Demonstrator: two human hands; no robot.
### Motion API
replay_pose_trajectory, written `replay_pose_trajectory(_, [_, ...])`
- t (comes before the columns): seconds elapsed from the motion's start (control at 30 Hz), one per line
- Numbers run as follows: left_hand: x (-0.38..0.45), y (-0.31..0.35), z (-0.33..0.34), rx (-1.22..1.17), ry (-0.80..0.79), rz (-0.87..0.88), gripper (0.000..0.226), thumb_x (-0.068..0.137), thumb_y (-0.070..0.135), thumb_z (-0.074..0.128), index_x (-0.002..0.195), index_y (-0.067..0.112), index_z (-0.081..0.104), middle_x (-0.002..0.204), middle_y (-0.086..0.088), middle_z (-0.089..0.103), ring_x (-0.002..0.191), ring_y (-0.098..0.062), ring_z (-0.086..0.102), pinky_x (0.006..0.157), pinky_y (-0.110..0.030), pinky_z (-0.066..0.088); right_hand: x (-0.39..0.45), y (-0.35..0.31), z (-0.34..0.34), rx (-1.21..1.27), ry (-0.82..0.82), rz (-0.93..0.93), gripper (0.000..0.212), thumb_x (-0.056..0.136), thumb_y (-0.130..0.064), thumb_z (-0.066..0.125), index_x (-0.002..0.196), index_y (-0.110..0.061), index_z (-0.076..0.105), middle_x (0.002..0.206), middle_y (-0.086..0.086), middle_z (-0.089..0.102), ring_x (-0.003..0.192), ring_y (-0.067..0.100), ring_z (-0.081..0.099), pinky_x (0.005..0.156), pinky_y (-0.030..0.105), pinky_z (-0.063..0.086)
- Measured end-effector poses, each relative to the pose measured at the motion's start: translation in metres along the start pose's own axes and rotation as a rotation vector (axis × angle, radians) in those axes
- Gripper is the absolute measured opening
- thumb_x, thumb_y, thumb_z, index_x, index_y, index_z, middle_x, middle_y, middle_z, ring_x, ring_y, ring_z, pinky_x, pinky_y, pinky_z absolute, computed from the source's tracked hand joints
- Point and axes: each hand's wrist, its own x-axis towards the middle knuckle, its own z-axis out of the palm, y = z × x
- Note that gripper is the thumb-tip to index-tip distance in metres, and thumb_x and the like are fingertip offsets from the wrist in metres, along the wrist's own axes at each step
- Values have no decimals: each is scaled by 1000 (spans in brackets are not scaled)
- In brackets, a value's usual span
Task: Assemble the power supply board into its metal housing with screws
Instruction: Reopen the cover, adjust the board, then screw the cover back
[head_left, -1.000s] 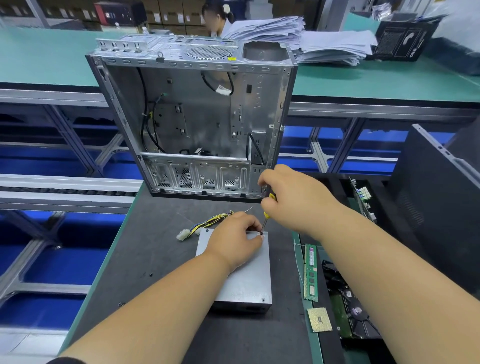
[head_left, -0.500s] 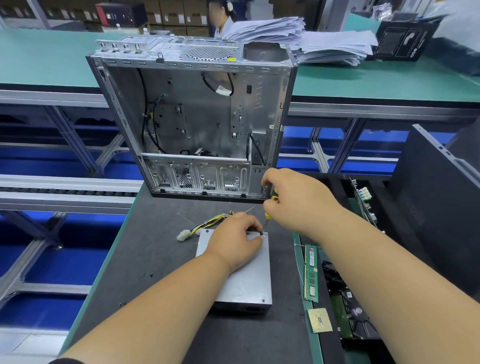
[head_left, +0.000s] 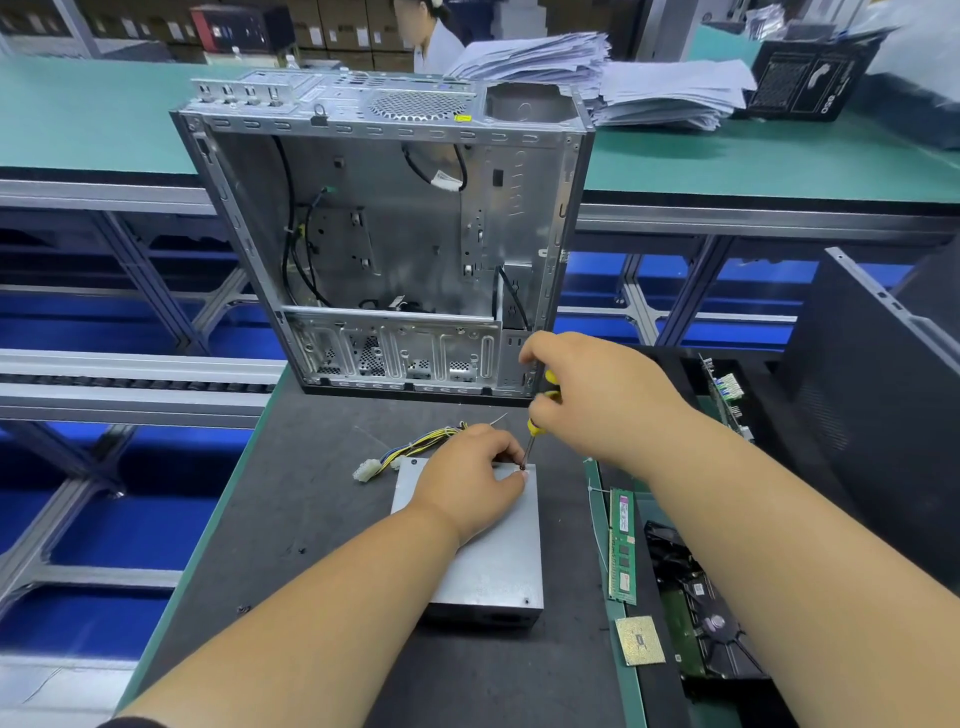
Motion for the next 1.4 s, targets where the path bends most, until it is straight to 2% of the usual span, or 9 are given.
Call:
replay_pose_trajectory(0.1, [0, 0, 0, 5, 3, -2, 13, 81, 28, 68, 80, 37, 57, 86, 13, 55, 90, -9, 53, 84, -30, 46, 3, 3, -1, -100, 2, -7, 19, 94, -46, 53, 105, -30, 55, 85, -9, 58, 82, 20, 53, 59, 30, 35])
replay_pose_trajectory(0.23, [0, 1, -1, -1, -5, -9, 11, 81, 29, 67, 81, 36, 59, 89, 12, 57, 91, -9, 53, 85, -30, 46, 2, 1, 3, -194, -8, 22, 41, 96, -59, 41, 71, -26, 43, 62, -8, 43, 67, 18, 45, 49, 28, 23])
replay_pose_trajectory(0.37, [0, 0, 0, -1, -6, -4, 10, 81, 27, 68, 83, 33, 61, 90, 11, 59, 92, -10, 53, 85, -31, 46, 0, -2, 4, -44, -3, 19, 20, 94, -43, 45, 98, -29, 58, 89, -7, 53, 84, 20, 55, 62, 31, 36])
replay_pose_trajectory(0.5, [0, 1, -1, -1, 0, -5, 13, 80, 27, 68, 81, 36, 58, 87, 14, 56, 91, -9, 53, 84, -30, 46, 2, 0, -1, -45, 3, -13, 33, 93, -39, 50, 125, -32, 52, 99, -7, 60, 85, 20, 54, 63, 31, 39])
replay_pose_trajectory(0.67, [-1, 0, -1, 0, -9, -17, 13, 80, 30, 67, 80, 38, 57, 89, 13, 57, 91, -9, 54, 84, -30, 47, 1, 2, 3, -194, 14, 16, 37, 97, -59, 38, 88, -28, 56, 64, -8, 45, 71, 19, 48, 51, 28, 25])
replay_pose_trajectory(0.87, [0, 0, -1, 7, -8, -1, 15, 80, 28, 67, 79, 38, 56, 88, 12, 57, 90, -10, 52, 83, -31, 46, 1, 1, 0, -8, -24, -18, 26, 89, -38, 51, 113, -31, 59, 105, -8, 59, 92, 19, 56, 68, 31, 42])
replay_pose_trajectory(1.07, [0, -1, 0, 9, -4, -5, 13, 80, 31, 67, 81, 39, 56, 89, 13, 58, 90, -8, 53, 82, -29, 46, 1, 1, 2, -145, -8, 9, 30, 97, -55, 42, 95, -30, 58, 69, -8, 50, 75, 19, 51, 54, 30, 32])
replay_pose_trajectory(1.27, [0, -2, 0, 6, 0, 4, 14, 80, 29, 68, 80, 38, 57, 86, 13, 56, 88, -8, 52, 82, -28, 45, -2, 0, -3, 13, -55, -35, 29, 91, -36, 50, 119, -31, 54, 102, -8, 59, 92, 21, 56, 71, 34, 47])
replay_pose_trajectory(1.4, [1, -1, 0, 17, 1, 4, 14, 80, 30, 67, 80, 38, 56, 86, 13, 55, 89, -7, 51, 80, -27, 44, -1, 0, -3, -61, -59, -50, 19, 95, -41, 51, 107, -27, 55, 81, -6, 56, 78, 20, 51, 63, 32, 44])
